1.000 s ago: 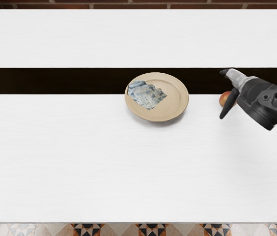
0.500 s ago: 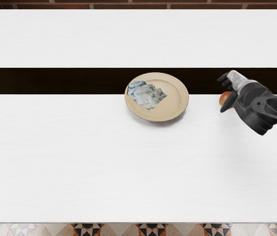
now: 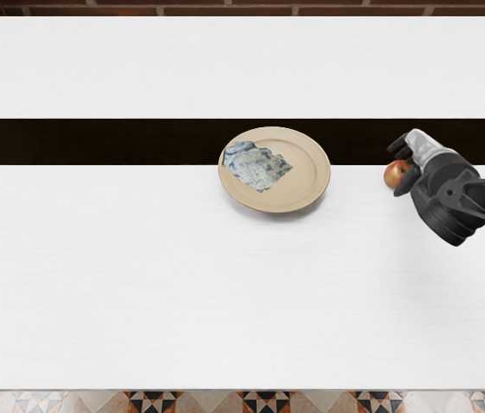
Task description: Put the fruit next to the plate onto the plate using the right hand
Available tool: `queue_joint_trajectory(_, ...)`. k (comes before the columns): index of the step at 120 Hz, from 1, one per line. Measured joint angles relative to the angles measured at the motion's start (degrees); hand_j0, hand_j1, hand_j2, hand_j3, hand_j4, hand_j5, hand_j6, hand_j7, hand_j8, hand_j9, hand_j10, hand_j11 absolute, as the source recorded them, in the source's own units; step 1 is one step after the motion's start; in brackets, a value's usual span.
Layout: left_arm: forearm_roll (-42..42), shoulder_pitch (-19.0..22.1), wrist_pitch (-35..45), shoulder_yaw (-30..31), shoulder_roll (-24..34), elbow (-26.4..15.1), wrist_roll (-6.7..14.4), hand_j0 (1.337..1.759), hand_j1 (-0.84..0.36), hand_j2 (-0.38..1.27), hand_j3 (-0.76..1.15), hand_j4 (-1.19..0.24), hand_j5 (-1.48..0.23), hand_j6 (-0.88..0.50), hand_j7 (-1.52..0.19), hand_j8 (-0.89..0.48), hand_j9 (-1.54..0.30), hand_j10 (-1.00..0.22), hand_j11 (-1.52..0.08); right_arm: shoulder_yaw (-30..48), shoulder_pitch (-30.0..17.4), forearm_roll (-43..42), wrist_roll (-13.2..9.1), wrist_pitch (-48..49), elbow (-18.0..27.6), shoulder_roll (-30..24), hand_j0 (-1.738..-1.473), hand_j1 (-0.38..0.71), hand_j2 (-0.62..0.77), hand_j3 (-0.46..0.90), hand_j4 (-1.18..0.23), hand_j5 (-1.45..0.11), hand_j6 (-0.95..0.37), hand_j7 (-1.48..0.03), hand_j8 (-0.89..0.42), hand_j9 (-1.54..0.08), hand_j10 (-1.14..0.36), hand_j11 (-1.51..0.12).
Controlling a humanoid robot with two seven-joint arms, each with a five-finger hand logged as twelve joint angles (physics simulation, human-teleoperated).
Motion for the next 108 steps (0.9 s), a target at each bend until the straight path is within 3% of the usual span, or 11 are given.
queue_joint_trajectory(40,0.01,0.00,0.00,0.00,0.00,0.00,0.00,1.658,0.06,0.05,0.00,-0.25,-0.32,-0.25,-0.32,-0.25,-0.32,-0.25,-0.32,0.02,0.21,-0.09,0.00,-1.06,-2.52,0.29,-1.658,0.06,-0.07,0.00,-0.35,-0.45,-0.35,-0.45,-0.35,-0.45,-0.35,-0.45)
queue_joint_trajectory(108,0.01,0.00,0.00,0.00,0.00,0.00,0.00,1.658,0.06,0.05,0.00,-0.25,-0.32,-0.25,-0.32,-0.25,-0.32,-0.25,-0.32,0.09,-3.86,-0.06,0.00,-1.18,-13.90,7.98,-1.658,0.02,-0.06,0.00,-0.31,-0.40,-0.31,-0.40,-0.31,-0.40,-0.31,-0.40)
